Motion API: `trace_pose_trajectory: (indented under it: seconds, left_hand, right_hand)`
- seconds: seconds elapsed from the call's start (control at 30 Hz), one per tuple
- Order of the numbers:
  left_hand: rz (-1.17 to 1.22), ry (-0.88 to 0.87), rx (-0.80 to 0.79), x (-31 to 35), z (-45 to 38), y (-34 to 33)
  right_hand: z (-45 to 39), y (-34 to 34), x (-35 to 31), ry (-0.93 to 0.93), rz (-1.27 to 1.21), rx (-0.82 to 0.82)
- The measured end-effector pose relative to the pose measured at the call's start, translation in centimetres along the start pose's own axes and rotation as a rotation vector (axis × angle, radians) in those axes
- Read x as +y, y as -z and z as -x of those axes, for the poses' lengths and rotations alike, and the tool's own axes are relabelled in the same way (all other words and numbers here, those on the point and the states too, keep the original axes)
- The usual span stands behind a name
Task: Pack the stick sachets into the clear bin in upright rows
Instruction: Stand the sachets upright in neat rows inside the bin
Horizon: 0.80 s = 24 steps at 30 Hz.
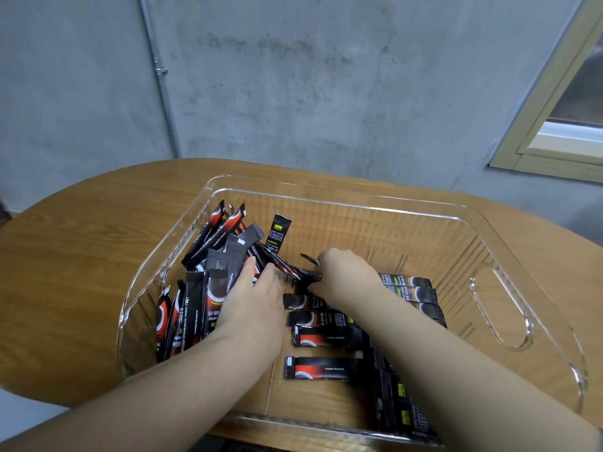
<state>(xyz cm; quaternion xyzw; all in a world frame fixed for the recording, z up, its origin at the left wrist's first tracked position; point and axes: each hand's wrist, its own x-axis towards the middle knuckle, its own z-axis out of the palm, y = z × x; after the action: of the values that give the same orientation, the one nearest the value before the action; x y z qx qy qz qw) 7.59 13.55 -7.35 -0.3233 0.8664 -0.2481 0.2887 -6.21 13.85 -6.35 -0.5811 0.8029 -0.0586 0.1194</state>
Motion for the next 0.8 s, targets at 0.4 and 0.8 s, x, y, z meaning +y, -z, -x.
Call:
trace_pose_trajectory:
  seconds: [0.4,0.8]
  left_hand:
    - [0.069,-0.001,0.036,-0.2,-0.1,-0.3]
    - [0.163,0.012,0.040,-1.1,0.1,-0.4]
  right_hand:
    - [2.7,2.7,1.2,-0.035,-0.171,-0.058]
    - [5.4,0.8,2.8,0.102,-0.182,-0.062]
